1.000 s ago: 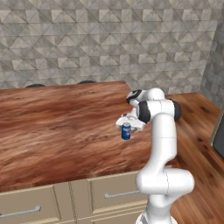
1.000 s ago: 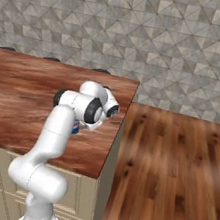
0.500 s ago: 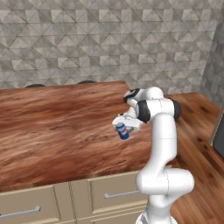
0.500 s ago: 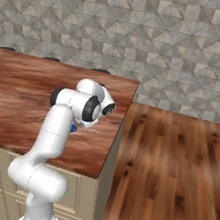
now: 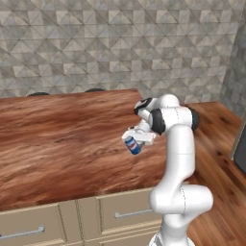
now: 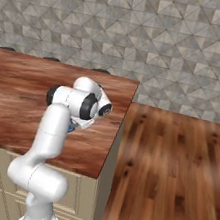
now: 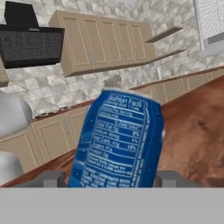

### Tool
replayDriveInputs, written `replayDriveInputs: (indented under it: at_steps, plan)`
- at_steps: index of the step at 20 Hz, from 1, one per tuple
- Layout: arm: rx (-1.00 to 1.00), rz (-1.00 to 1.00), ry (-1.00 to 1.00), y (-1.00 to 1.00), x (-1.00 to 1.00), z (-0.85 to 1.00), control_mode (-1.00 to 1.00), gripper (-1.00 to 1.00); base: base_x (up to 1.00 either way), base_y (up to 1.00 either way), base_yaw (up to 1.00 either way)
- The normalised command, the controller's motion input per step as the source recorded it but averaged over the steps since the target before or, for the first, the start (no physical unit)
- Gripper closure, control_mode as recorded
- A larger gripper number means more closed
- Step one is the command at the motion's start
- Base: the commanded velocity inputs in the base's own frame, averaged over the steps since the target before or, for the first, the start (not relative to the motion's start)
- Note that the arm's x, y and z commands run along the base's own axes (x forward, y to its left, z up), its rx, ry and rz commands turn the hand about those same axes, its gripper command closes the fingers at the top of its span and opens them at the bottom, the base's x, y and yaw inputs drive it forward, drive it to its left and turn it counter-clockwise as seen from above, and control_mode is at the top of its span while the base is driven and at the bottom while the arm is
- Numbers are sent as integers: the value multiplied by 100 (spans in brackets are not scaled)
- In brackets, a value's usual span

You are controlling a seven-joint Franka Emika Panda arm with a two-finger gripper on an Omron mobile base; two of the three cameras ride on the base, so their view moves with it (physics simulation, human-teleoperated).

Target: Pick the can from the counter and place it in the open cabinet.

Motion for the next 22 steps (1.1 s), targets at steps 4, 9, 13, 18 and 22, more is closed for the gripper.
replayDriveInputs:
  at_steps: [4,9,13,18,22]
  plan:
    - [0,0,-1,0,-43,-1,-100,100,0,0,0]
    - [0,-4,-5,1,-38,23,-100,100,0,0,0]
    - [4,-26,-36,-9,-44,88,-100,100,0,0,0]
    - [9,-55,-35,-11,-33,58,-100,100,0,0,0]
    - [23,-52,2,-20,-31,84,-100,100,0,0,0]
